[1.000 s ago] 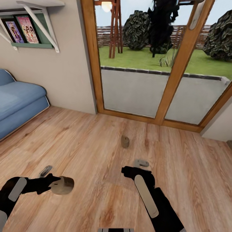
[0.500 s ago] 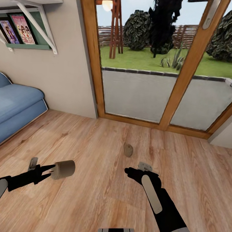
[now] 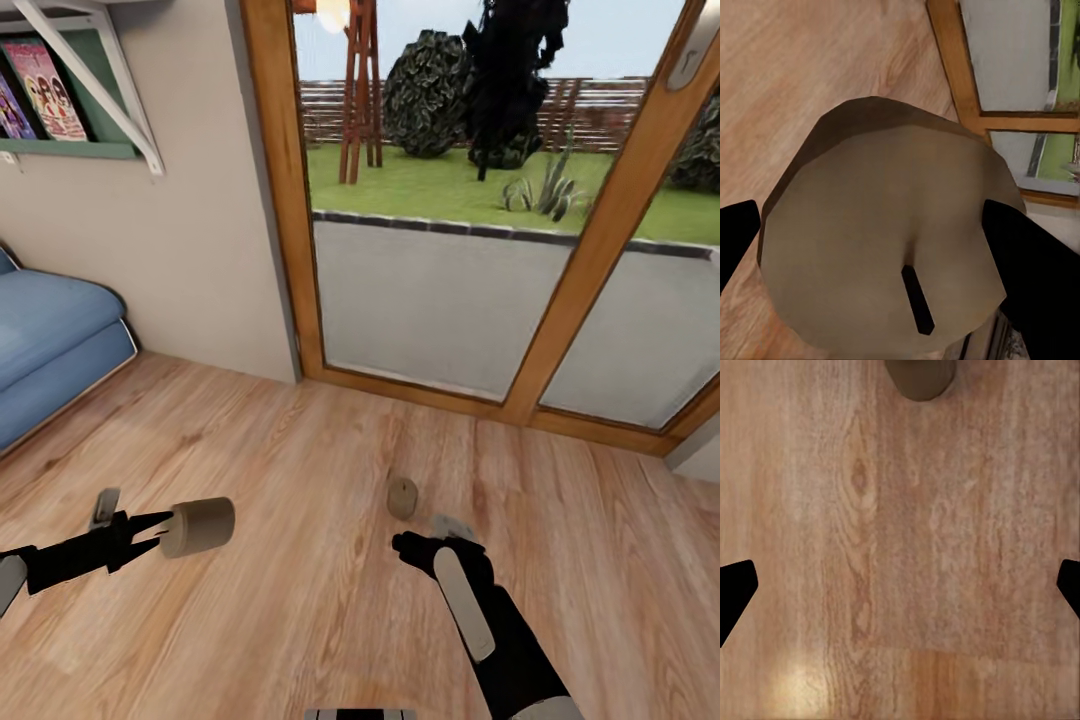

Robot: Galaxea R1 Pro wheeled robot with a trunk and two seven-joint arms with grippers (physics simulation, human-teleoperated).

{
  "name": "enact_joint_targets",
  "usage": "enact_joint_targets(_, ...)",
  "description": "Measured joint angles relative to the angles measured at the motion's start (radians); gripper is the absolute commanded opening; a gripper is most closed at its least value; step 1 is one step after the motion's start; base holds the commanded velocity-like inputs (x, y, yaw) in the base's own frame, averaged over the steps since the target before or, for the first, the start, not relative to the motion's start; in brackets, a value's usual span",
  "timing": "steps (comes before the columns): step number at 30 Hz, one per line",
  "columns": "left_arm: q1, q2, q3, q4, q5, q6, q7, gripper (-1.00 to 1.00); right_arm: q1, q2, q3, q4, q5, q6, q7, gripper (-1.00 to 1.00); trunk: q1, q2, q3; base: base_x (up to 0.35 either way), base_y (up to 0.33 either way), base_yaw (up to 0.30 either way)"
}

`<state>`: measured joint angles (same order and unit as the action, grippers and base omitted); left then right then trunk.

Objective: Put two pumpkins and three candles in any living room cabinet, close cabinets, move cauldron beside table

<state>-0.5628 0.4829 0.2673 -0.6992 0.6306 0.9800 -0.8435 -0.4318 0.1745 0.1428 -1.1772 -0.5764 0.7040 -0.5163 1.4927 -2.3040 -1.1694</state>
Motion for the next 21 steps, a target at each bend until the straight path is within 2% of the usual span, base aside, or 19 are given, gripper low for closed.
enact_joint_targets(2, 0.000, -0.002, -0.001, 0.000, 0.000, -0.001, 0.003, -1.00, -0.013, 0.000, 0.000, 0.021, 0.000, 0.000, -0.043, 1.00, 0.000, 0.000, 0.000, 0.326, 0.000, 0.000)
enact_joint_targets(5, 0.000, -0.004, -0.002, 0.000, 0.000, -0.003, 0.005, -1.00, -0.037, 0.000, -0.001, 0.075, -0.002, -0.001, -0.070, 1.00, 0.000, 0.000, 0.000, 0.327, 0.000, 0.000)
enact_joint_targets(7, 0.000, -0.004, -0.001, 0.000, 0.000, -0.004, 0.007, -1.00, -0.055, 0.000, -0.001, 0.115, -0.003, 0.000, -0.073, 1.00, 0.000, 0.000, 0.000, 0.329, 0.000, 0.000)
enact_joint_targets(9, 0.000, -0.004, 0.000, 0.000, 0.000, -0.004, 0.007, -1.00, -0.065, -0.015, -0.001, 0.144, -0.008, 0.000, -0.072, 1.00, 0.000, 0.000, 0.000, 0.329, 0.000, 0.000)
enact_joint_targets(16, 0.000, -0.011, -0.005, 0.000, -0.003, -0.004, 0.014, -1.00, -0.070, -0.024, 0.012, 0.159, -0.002, -0.006, -0.070, 1.00, 0.000, 0.000, 0.000, 0.329, 0.000, 0.000)
enact_joint_targets(21, 0.000, -0.017, -0.005, 0.000, -0.003, -0.003, 0.015, -1.00, -0.070, -0.024, 0.006, 0.160, -0.006, -0.003, -0.070, 1.00, 0.000, 0.000, 0.000, 0.330, 0.000, 0.000)
